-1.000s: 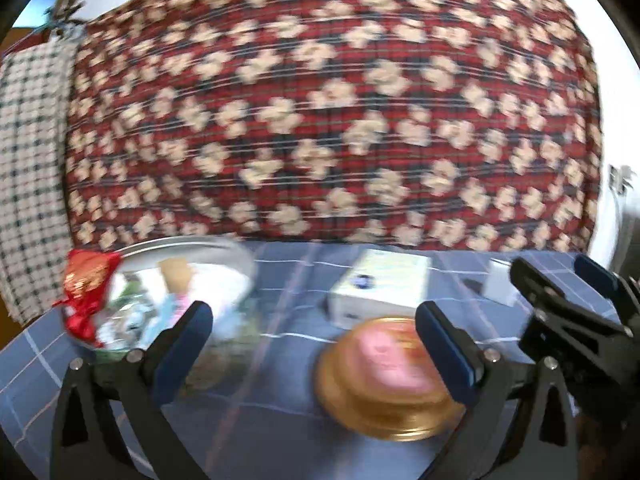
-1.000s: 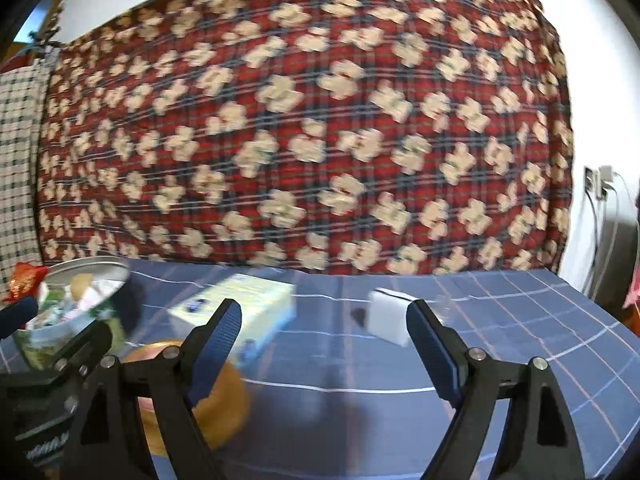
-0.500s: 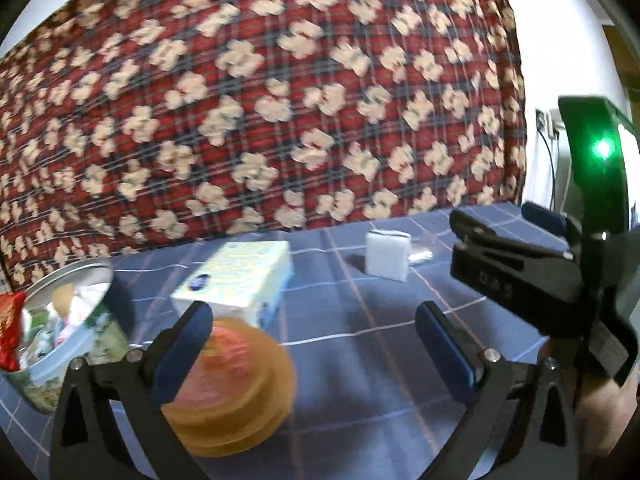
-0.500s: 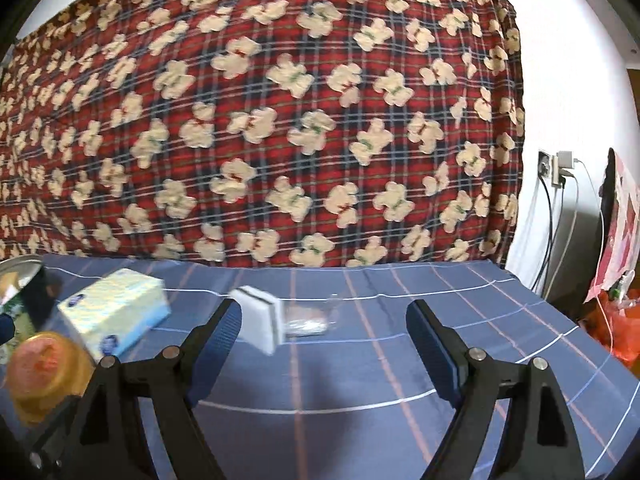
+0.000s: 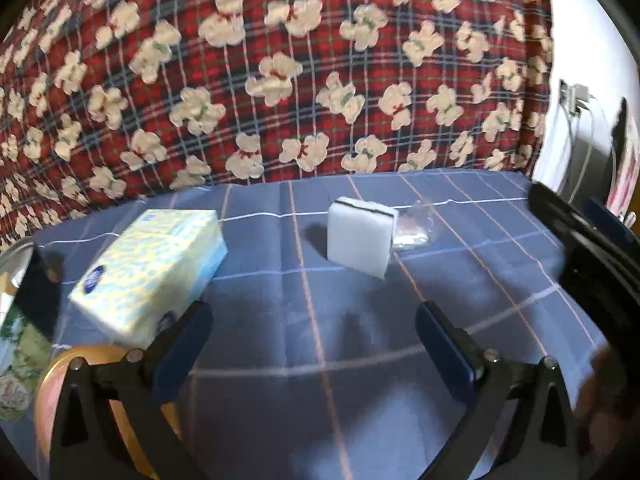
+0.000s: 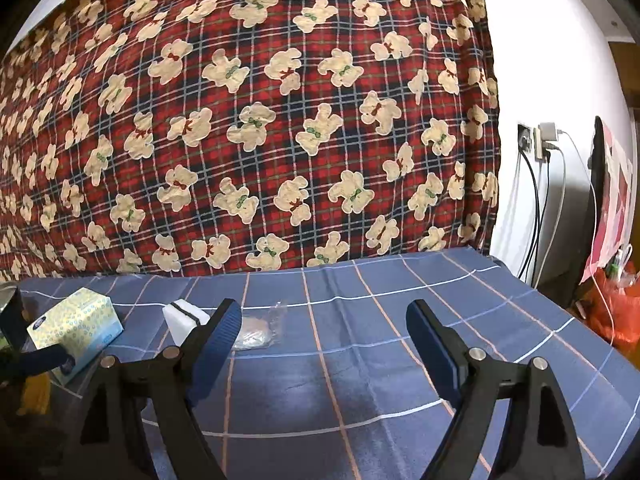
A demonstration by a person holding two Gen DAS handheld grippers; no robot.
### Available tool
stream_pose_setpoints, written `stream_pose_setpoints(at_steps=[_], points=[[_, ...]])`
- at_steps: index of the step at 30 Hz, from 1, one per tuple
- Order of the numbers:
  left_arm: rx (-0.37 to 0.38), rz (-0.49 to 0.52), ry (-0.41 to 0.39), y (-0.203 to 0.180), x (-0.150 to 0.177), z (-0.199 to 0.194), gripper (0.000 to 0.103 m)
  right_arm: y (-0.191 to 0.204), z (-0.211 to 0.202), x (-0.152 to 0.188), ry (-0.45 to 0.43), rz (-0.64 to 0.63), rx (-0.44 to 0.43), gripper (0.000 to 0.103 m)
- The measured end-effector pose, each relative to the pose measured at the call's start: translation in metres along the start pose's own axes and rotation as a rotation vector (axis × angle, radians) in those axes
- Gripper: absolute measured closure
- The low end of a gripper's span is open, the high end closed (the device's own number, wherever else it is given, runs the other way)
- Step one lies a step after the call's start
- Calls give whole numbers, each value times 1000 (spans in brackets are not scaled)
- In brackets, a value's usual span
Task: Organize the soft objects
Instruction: 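Withdraw both grippers from the tin toward the white sponge and plastic bag, then grasp the white sponge with the left gripper while the right grasps the clear plastic bag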
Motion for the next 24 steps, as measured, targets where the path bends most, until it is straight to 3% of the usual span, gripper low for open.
stream_pose_setpoints(at_steps=[8, 15, 18, 22, 24], points=[[-35, 1, 48, -18, -32, 54, 0, -3, 1, 1, 6, 16, -19, 17], [-40, -14, 112, -22, -48, 94, 2, -23, 13, 6, 75, 117, -9, 17], [-26, -55, 133, -19, -51, 106, 11, -34, 19, 10, 109, 173, -2, 17], [45, -68, 160, -24, -50, 114, 37, -44, 24, 16, 146, 232, 9, 17], [106, -75, 168, -28, -48, 115, 37, -49, 25, 18, 155, 256, 12, 17]])
Point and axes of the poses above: each gripper's, at about its wrist camera, not at the fingertips, and z roughly the way its jaws point, y to its left, x to its underside, the point moved 6 cm from there along z, roughly the way its jaws point, and after that the axes turned 1 degree about -y, right-handed, at the moved point
